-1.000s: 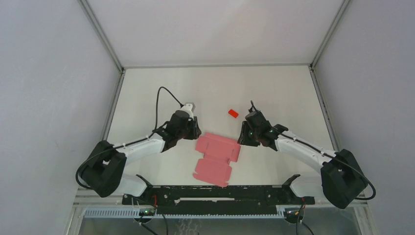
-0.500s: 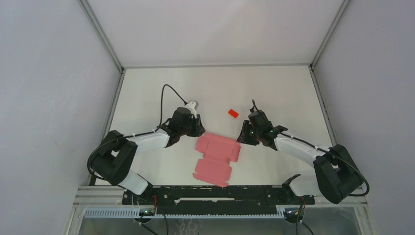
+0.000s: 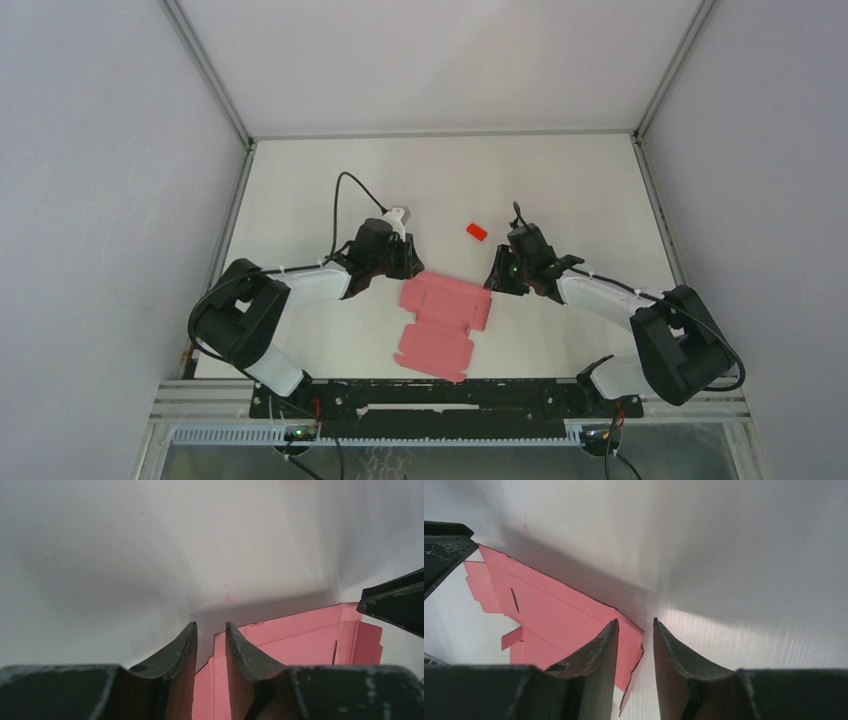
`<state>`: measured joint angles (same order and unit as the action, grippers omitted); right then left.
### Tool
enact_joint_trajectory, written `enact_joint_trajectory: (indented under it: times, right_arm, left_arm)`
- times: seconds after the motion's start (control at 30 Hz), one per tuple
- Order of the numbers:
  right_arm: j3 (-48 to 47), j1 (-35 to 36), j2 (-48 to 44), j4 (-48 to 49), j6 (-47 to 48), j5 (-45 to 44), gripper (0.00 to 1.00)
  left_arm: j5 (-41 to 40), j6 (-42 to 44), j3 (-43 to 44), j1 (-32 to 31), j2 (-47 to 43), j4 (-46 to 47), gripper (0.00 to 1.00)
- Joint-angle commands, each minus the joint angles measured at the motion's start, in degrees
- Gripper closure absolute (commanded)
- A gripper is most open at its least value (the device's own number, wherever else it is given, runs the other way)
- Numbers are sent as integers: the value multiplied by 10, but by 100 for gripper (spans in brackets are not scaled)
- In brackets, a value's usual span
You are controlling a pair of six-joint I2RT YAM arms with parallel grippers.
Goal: Fold the paper box
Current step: Fold the paper box at the center of the board.
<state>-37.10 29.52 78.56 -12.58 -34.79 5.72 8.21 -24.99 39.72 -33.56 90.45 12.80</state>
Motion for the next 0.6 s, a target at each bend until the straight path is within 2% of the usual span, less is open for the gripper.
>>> enact_joint_trajectory:
  times: [0.0,0.57]
  right_arm:
    - [7,-10,7,36,9,8,60]
    - [11,-12,27,71,4,33,61]
  left_arm:
    - [16,3,16,2,5,28,68]
    - [27,-2,2,2,13,36,69]
